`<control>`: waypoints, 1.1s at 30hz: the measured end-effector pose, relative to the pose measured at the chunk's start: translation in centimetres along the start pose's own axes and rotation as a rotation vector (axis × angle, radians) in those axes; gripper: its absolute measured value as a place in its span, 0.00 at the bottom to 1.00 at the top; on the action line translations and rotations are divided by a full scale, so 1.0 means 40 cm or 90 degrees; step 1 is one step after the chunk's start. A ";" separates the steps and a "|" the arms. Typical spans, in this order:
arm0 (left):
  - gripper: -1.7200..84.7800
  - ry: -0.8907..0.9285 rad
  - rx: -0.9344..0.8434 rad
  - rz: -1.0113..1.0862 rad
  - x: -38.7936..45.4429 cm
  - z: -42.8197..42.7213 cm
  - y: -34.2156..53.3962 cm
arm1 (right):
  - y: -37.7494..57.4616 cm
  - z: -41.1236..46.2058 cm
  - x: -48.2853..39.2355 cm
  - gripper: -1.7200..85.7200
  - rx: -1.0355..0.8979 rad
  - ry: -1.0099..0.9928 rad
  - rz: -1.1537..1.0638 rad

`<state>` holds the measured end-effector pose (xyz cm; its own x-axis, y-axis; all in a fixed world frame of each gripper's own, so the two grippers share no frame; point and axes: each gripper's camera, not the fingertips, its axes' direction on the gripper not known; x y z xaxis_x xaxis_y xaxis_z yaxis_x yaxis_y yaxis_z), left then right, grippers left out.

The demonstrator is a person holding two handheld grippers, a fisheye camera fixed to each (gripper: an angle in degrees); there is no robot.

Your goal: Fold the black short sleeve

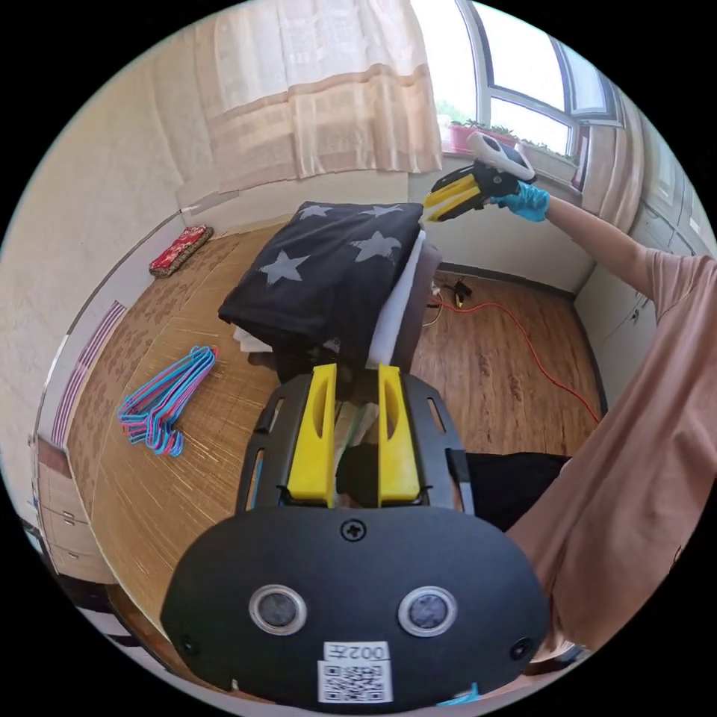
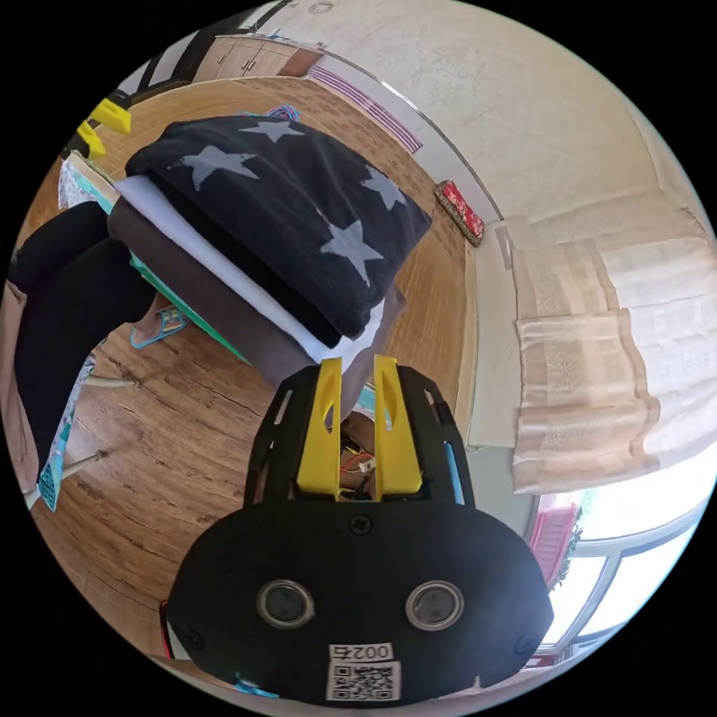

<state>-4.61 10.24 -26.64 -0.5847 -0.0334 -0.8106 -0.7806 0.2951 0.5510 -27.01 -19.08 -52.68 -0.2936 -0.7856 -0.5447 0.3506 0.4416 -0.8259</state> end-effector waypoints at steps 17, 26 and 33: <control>0.06 -0.103 0.034 -0.294 0.087 -0.129 0.214 | 0.185 -0.283 -0.042 0.06 0.228 -0.274 0.235; 0.05 -0.122 0.078 -0.341 0.195 -0.237 0.354 | 0.264 -0.352 -0.248 0.06 0.274 -0.324 0.265; 0.05 -0.147 0.086 -0.381 0.248 -0.295 0.449 | 0.296 -0.366 -0.361 0.07 0.263 -0.328 0.288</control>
<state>-27.03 3.95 -22.45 0.0159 -0.0280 -0.9995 -0.9130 0.4070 -0.0259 -31.65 3.83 -56.73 0.3676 -0.7149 -0.5948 0.6683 0.6478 -0.3657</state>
